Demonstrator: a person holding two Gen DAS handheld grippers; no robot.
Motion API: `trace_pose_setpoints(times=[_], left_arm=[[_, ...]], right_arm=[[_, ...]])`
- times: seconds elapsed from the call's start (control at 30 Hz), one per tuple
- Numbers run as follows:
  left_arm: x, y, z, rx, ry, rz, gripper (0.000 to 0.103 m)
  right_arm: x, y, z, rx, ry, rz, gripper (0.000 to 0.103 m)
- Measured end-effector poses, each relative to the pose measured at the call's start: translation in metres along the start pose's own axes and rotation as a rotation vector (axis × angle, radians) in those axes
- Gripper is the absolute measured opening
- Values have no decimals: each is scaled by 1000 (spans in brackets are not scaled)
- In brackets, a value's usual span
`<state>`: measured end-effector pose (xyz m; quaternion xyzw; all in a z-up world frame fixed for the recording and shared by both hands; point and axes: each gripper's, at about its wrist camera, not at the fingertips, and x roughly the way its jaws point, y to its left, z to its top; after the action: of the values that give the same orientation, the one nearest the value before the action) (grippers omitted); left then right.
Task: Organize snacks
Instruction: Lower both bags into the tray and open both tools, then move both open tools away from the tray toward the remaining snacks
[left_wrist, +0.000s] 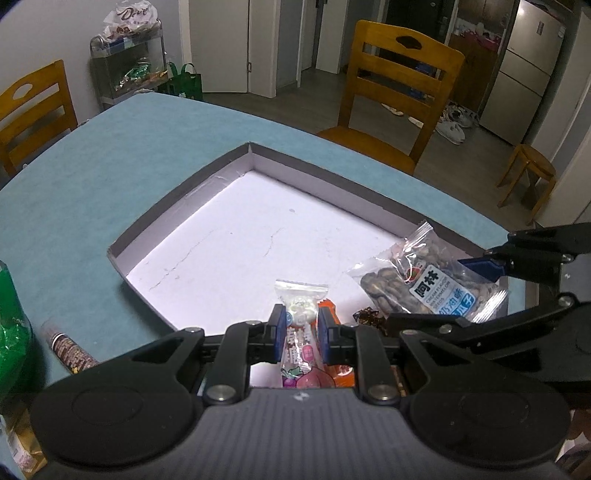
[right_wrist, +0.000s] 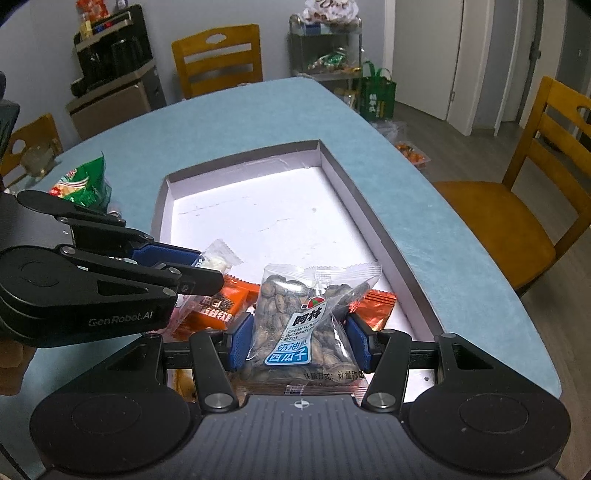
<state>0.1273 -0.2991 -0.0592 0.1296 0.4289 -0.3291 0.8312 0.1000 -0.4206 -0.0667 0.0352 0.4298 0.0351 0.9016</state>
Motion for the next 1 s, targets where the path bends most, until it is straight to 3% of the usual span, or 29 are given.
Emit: trace_pose_setpoints(times=[0.43,0.73,0.8,1.0], left_arm=[[11,2,-3,7,11,-4,15],[10,5,-6,-19,10,-2,22],[8,7,-6,-31,7,16,34],[-2,16,-9,-68,-24,54,49]], right_arm=[[6,2,1,-7,17,-25,59],[4,4,3,-18,7,-52,67],[2,4,4,-21,1,-66,69],[-2,3,7,-12,-25,-83,79]])
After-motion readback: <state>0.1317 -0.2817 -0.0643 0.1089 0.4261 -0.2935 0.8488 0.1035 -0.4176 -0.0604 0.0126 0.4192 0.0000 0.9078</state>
